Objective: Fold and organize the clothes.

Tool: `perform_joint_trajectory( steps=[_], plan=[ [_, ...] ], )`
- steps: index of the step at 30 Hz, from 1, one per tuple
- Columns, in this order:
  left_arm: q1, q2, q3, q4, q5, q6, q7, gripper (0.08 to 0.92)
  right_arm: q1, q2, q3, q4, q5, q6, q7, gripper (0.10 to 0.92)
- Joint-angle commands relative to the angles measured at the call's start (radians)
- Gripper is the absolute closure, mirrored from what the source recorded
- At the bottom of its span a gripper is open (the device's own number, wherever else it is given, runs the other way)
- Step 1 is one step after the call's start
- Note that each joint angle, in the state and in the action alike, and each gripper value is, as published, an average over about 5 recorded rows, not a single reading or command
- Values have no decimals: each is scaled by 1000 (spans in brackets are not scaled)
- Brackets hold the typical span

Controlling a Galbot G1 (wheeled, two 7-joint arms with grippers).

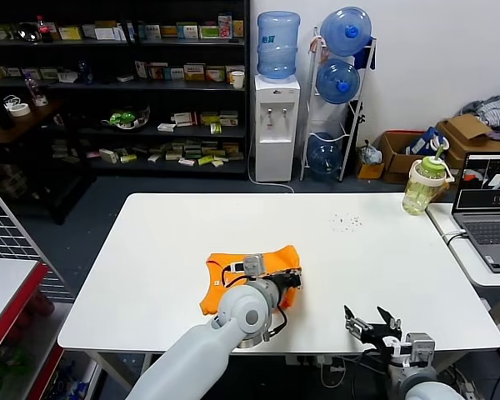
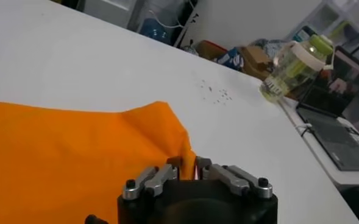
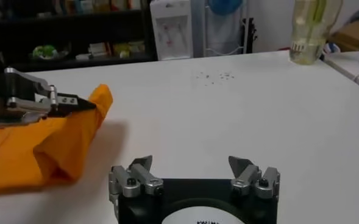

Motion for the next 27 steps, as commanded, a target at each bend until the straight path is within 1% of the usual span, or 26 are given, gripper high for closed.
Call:
perform_joint_trajectory(
  steps=[1,4,6,9,11,12,15,18,22,25,27],
  plan=[
    [78,62,-69,-153,26,-3,72,671,4,-9,30,-16,-36,142,-158,203],
    [173,157,-185,-233,111,-32,181,584,3,-16,63,-39,-41,220,-205,203],
    [284,229,-290,-274,232,-96,306,524,-2,-16,92,-60,-48,274,-235,203],
    [481,304,-456,-292,477,-271,533,437,-15,-10,131,-90,-83,346,-274,203],
    [599,319,-561,-279,614,-392,643,385,-23,-1,152,-107,-113,382,-298,203],
    [662,318,-612,-272,670,-443,686,350,-25,6,163,-117,-126,403,-312,203],
    [801,288,-720,-264,749,-554,770,265,-23,30,182,-142,-143,450,-337,203],
    [885,232,-779,-263,808,-653,832,201,-20,62,194,-154,-174,489,-351,203],
    [918,136,-828,-264,831,-755,879,179,-24,112,208,-149,-213,538,-362,203],
    [918,66,-859,-263,829,-792,901,177,-28,154,216,-149,-261,577,-374,203],
    [914,33,-877,-261,827,-807,912,177,-32,180,220,-151,-292,602,-380,203]
  ],
)
